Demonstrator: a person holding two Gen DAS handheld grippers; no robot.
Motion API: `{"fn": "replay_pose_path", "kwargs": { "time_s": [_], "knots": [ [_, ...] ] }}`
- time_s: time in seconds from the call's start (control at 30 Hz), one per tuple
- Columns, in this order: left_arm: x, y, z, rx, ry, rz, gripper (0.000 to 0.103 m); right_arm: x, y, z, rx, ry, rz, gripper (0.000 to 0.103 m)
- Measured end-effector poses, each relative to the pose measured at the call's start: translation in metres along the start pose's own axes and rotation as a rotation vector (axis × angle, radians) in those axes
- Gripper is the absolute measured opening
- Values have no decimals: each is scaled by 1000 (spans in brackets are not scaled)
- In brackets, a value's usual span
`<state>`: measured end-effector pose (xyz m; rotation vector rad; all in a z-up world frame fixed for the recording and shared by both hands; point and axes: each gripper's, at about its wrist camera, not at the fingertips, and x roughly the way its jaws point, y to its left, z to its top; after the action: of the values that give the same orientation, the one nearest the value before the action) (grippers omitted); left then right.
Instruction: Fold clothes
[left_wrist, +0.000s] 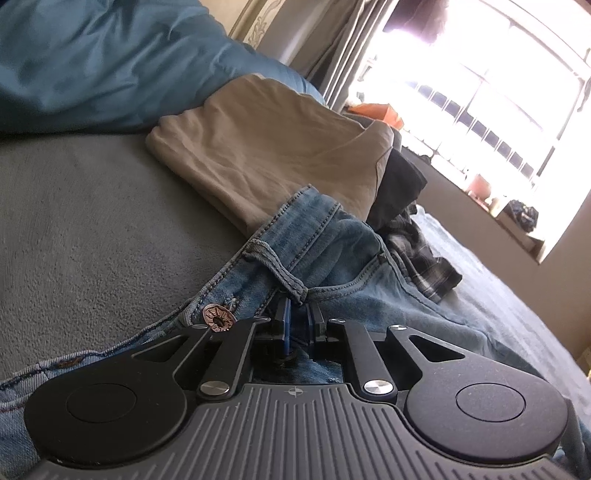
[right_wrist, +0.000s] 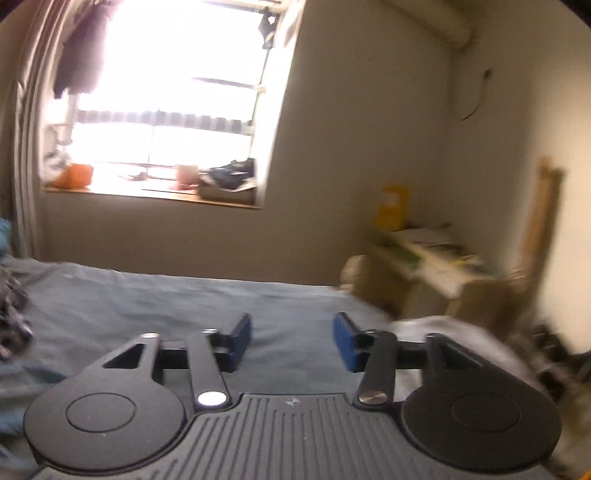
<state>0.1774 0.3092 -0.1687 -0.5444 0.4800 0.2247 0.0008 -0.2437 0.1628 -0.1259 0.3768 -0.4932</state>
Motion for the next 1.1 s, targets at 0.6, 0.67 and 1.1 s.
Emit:
{"fn": "replay_pose_path", "kwargs": {
  "time_s": [0.6, 0.67, 1.1],
  "knots": [
    [-79, -95, 21, 290, 13, -80, 30, 41, 70, -146, -332, 233, 236, 77],
    [-88, -110, 14, 346, 21, -102, 30, 56, 88, -169, -383, 263, 232, 75],
    [-108, -167, -12, 631, 89, -169, 30, 124, 111, -218, -406, 330, 230, 62]
  ]
}}
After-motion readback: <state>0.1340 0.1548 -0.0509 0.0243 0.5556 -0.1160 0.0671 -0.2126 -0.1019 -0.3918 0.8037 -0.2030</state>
